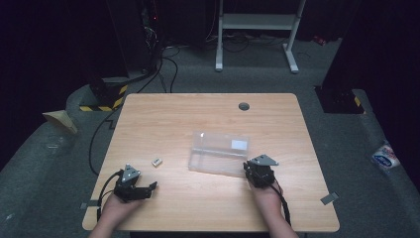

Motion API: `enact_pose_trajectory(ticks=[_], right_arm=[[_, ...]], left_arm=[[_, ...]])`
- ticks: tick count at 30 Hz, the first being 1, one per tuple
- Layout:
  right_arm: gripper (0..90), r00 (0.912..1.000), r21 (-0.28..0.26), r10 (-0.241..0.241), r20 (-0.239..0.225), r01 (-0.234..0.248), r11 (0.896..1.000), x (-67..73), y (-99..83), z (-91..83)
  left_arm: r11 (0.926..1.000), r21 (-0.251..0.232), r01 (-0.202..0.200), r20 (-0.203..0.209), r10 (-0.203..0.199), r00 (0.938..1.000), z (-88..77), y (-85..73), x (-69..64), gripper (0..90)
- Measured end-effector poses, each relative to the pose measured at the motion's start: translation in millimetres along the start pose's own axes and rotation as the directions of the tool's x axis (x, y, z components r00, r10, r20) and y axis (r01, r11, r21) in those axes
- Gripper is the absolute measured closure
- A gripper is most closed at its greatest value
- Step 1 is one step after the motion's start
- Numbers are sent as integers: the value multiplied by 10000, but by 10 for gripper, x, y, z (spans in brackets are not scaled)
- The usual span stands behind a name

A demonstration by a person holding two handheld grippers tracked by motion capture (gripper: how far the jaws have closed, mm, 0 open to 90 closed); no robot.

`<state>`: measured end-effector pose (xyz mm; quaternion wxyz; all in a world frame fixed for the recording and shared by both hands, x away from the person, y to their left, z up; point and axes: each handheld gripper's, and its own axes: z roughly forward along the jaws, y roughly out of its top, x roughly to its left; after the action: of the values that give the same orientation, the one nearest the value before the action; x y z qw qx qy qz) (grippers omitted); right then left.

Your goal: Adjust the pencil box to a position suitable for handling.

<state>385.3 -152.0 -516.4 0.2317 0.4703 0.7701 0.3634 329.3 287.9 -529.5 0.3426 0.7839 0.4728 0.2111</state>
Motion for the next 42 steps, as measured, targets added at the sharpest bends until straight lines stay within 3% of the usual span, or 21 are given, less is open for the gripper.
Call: enact_pose_trajectory(ticks=[12,31,35,42], right_arm=[[792,9992,37,-411,-8,411,9991,16,-31,-50],[795,9990,122,-449,30,449,9989,52,15,20],[751,9993,83,-384,-38,384,9992,47,21,17],[620,10000,-527,-5,-40,3,9986,-26,62,-143]], left_arm=[[10000,-1,1,-3,-1,10000,0,0,0,164],[10000,1,-7,-3,7,10000,0,0,0,164],[10000,1,-4,-1,4,10000,0,0,0,164],[10000,4,-3,-3,3,10000,0,0,1,164]])
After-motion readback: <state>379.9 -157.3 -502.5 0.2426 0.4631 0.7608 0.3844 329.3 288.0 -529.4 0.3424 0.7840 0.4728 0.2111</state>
